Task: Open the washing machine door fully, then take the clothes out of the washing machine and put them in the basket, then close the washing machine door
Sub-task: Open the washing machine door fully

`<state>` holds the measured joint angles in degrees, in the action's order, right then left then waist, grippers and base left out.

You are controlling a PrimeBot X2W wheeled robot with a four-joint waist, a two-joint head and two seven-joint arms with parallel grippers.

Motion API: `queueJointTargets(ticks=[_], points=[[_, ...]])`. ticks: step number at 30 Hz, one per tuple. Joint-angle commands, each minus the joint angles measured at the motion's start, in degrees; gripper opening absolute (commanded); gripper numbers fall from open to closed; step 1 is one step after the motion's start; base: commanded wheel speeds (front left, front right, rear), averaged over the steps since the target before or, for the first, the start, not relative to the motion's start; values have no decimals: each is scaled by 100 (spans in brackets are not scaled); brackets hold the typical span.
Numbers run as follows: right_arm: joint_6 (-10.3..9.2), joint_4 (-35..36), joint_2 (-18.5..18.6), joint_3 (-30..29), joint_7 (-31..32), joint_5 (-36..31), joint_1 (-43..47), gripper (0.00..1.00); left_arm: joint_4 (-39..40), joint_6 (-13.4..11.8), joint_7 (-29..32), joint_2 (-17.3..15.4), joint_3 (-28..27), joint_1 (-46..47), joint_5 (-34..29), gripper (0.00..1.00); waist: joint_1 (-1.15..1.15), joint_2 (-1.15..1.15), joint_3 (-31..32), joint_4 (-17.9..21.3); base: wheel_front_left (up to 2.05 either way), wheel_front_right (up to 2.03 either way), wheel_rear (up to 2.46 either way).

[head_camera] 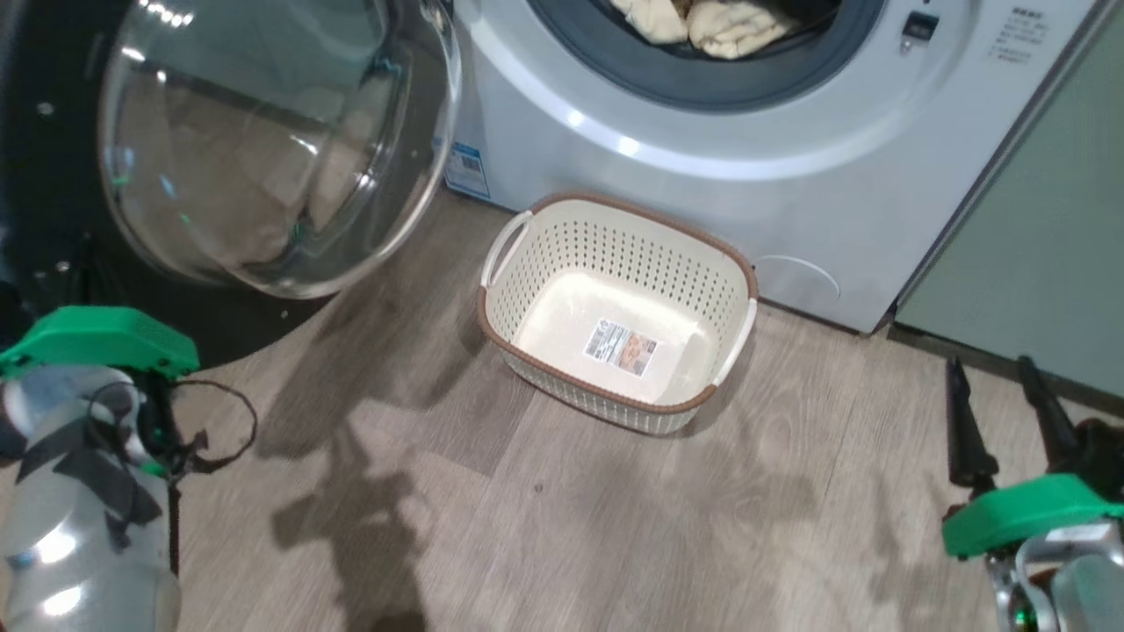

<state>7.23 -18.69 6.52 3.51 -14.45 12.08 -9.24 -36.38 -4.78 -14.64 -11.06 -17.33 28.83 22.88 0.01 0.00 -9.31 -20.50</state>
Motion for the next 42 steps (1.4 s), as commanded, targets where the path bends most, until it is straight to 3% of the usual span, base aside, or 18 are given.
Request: queueJointTargets(ticks=[1,23,32,42], points=[[25,202,106,112,-55,-26,-265,100,110,-31,-36,-228,-315,292,-97,0,-1,0,-96,25,0,0,0],[25,157,193,223,-55,-25,-531,100,-449,117,-36,-164,-1420,744,-736,0,-1,0,-425,135,0,0,0],[25,104,54,238,-55,19,-349,100,-265,519,-36,-69,-1350,464,-1231,0,-1,0,-17,267,0,0,0],[25,88,-133,205,-55,75,13,100,203,1039,-36,294,-881,-352,-1587,0,-1,0,634,546,0,0,0]])
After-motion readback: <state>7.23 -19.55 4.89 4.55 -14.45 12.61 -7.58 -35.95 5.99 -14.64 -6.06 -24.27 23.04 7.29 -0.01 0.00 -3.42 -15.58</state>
